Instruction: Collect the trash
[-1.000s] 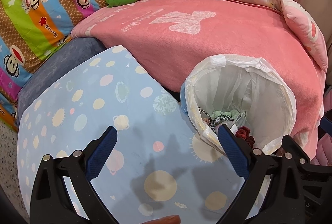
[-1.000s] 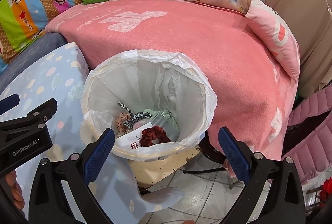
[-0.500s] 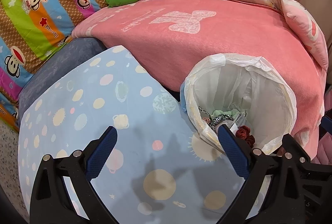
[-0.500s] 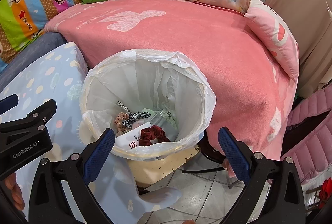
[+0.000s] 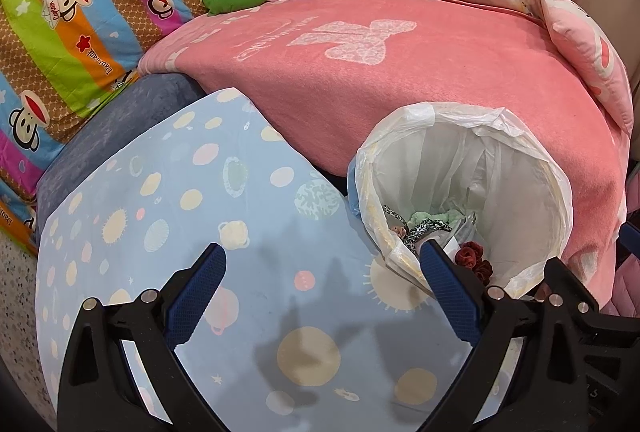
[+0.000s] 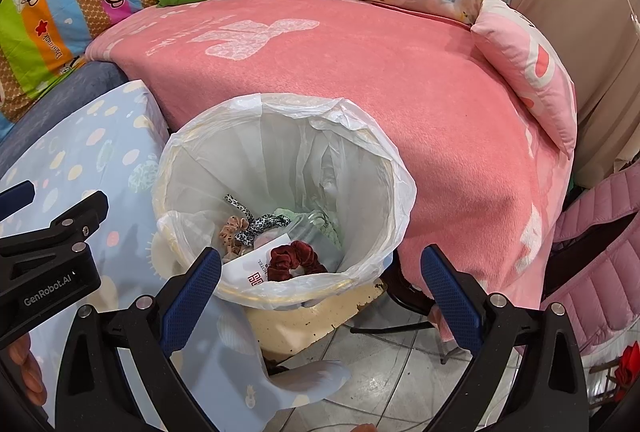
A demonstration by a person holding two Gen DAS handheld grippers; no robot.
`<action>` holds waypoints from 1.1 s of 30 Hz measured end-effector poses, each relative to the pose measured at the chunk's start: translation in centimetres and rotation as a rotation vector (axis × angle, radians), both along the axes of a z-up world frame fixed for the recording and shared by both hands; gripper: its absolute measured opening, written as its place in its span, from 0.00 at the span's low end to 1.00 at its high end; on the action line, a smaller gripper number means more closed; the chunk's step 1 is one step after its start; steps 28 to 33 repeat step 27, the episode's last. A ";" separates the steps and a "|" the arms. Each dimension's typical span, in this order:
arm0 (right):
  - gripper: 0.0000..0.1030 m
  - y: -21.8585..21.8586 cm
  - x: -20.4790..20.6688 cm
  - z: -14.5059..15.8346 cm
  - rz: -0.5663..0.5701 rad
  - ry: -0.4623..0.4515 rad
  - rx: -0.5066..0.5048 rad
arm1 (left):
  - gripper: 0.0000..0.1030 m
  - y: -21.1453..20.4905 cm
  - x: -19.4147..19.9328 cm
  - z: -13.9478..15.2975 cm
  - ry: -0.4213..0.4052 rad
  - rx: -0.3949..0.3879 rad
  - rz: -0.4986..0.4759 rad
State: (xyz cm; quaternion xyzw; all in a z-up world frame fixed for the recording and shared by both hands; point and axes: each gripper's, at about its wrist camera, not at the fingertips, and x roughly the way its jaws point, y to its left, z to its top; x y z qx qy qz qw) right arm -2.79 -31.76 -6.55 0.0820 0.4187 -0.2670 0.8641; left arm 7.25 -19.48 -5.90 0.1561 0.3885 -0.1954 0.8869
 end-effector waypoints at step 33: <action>0.93 0.0 0.0 0.0 -0.003 0.002 0.000 | 0.90 -0.5 -0.2 -0.5 0.020 0.006 -0.041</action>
